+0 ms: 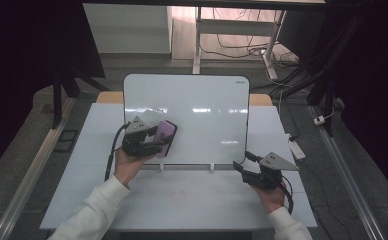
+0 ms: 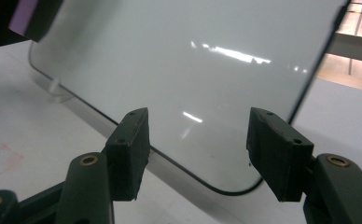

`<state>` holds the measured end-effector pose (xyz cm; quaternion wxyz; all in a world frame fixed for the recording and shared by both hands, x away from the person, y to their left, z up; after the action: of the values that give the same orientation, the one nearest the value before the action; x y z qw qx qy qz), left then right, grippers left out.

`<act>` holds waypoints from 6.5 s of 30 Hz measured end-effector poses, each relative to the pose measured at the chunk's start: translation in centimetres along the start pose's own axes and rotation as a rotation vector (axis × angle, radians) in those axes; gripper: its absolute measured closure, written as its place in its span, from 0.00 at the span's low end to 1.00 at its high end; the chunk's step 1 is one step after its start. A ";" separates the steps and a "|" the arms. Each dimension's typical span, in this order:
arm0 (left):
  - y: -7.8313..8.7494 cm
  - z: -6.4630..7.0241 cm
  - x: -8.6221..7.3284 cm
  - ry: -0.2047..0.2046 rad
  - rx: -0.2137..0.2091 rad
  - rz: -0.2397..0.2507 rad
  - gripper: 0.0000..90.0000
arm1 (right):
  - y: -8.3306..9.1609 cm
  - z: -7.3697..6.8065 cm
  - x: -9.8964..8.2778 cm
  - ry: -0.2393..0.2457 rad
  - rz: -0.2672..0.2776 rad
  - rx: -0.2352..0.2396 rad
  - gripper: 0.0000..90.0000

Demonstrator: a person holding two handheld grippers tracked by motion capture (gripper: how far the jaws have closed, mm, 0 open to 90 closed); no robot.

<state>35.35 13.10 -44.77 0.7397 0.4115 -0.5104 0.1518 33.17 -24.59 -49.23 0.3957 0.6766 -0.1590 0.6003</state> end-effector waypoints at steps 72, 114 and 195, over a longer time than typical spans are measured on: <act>-4.6 7.1 -0.6 -0.031 -0.162 0.030 0.46 | -5.9 -9.3 2.3 -0.101 -0.039 0.140 0.43; 4.9 0.9 -5.3 0.033 -0.020 0.003 0.35 | -1.4 -2.9 7.1 -0.173 0.034 -0.093 0.71; 8.1 -2.8 -9.0 0.110 0.031 -0.029 0.36 | -1.7 2.3 11.0 -0.010 -0.013 -0.152 0.43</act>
<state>27.98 21.99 -49.39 0.7623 0.4214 -0.4605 0.1712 38.38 -22.31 -39.38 0.4490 0.6487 -0.2016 0.5805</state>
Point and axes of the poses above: each handheld gripper's, and its own axes: y roughly backward along the jaws, x roughly out of its top, z roughly to its right, the point moved 2 cm from there along -y, roughly forward along the jaws
